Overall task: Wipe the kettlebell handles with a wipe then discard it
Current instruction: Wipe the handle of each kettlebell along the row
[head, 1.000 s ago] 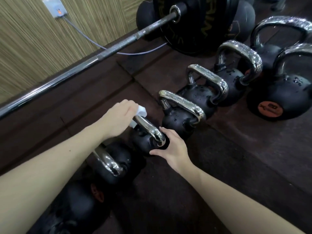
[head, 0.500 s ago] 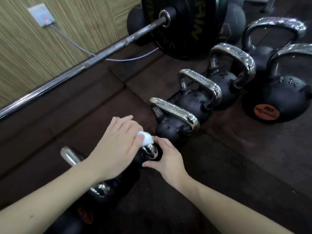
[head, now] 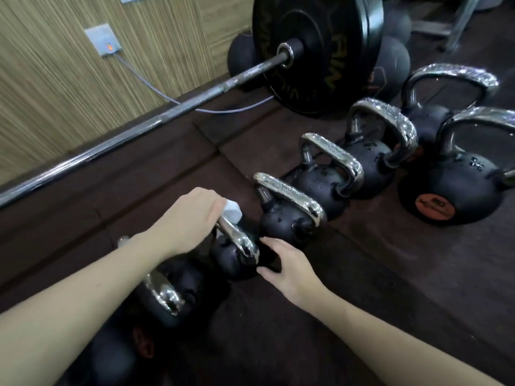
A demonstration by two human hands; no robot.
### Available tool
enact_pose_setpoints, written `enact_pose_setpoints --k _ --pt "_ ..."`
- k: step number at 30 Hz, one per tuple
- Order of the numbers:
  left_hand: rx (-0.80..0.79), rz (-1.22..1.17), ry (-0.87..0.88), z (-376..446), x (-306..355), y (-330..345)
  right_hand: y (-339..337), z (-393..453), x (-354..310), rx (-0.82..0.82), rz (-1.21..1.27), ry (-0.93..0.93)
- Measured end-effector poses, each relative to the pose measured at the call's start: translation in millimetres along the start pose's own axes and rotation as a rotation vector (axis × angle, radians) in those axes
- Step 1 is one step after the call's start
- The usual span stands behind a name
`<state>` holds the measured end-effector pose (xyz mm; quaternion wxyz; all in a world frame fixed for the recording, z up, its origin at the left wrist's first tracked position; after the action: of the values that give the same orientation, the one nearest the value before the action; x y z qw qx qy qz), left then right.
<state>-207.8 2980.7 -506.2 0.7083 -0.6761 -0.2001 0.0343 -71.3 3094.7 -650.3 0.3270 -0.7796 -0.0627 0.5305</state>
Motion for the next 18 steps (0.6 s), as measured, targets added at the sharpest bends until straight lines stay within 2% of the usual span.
enact_pose_setpoints --k 2,5,8,10,12,15,16,18 --pt "0.048 -0.031 -0.158 5.6 -18.0 -10.2 -18.9 -7.1 11.8 0.068 0.0 0.002" --pt "0.243 -0.083 -0.41 12.4 -40.7 -30.5 -50.2 -15.7 35.1 0.239 0.031 0.038" --pt "0.409 -0.172 -0.478 25.7 -43.6 -42.5 -72.3 -15.0 56.2 0.325 0.049 0.096" --pt "0.435 -0.182 -0.409 40.9 -33.8 -42.9 -78.0 -8.7 64.8 0.305 0.107 0.147" --pt "0.381 -0.215 -0.19 62.6 -4.5 -38.6 -77.9 0.9 65.2 0.267 0.151 0.162" --pt "0.095 -0.341 0.133 82.4 52.0 -6.0 -75.0 19.1 58.0 0.225 0.177 0.153" --pt "0.03 -0.336 0.193 83.5 64.8 3.2 -73.3 24.6 54.1 0.216 0.177 0.137" --pt "0.036 -0.341 0.184 87.4 67.4 11.7 -68.7 32.7 51.3 0.213 0.199 0.114"
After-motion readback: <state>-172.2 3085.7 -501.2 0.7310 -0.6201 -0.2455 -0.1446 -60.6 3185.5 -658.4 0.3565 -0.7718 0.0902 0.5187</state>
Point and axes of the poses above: each hand's wrist, its own z-axis towards the middle knuckle, its own y-axis out of the palm, x = y × z, the point moved 9 cm from there along z, towards the middle knuckle, and after that the axes turned 15 degrees about y, right-handed, at the moved point
